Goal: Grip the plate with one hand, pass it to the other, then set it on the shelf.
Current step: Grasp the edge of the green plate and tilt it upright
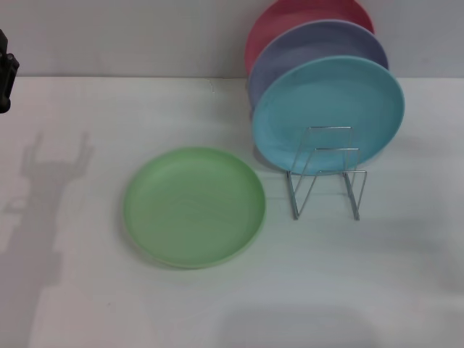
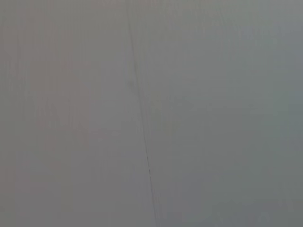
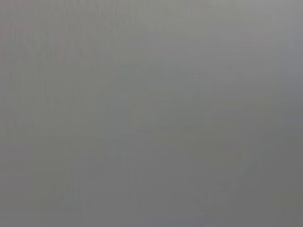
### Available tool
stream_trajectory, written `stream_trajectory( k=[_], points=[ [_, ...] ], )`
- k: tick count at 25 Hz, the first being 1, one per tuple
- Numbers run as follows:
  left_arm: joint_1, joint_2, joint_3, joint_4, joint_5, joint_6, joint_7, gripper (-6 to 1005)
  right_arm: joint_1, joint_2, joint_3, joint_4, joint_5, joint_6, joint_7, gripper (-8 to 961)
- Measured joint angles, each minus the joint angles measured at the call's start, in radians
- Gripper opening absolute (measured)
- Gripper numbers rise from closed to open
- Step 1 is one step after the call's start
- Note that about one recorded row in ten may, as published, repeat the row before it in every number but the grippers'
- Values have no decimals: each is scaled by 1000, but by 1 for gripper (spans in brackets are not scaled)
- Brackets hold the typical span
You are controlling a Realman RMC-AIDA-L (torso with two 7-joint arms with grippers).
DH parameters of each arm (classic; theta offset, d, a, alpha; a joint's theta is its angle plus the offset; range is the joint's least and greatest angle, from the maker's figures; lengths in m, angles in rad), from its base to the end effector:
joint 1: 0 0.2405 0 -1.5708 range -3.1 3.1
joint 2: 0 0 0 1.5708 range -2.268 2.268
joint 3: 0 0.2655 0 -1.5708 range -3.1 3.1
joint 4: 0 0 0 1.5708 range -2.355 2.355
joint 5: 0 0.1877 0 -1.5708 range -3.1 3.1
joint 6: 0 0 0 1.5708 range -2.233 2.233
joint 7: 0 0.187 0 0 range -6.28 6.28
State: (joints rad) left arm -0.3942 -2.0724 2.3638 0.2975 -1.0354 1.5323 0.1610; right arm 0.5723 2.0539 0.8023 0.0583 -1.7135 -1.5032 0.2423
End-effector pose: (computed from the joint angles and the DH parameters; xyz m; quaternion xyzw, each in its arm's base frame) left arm -0.2624 0.3459 0.0429 -0.6002 -0.0641 -0.3678 0.7074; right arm 0.3025 0.3802 0.1191 -0.4604 0.1795 0.4494 0.7442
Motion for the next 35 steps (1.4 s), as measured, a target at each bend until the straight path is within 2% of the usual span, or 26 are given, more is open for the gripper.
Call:
stream_trajectory(
  k=[35],
  points=[
    [11, -2, 2, 5, 2, 11, 0, 820, 0, 5, 0, -2, 0, -2, 0, 628]
  ],
)
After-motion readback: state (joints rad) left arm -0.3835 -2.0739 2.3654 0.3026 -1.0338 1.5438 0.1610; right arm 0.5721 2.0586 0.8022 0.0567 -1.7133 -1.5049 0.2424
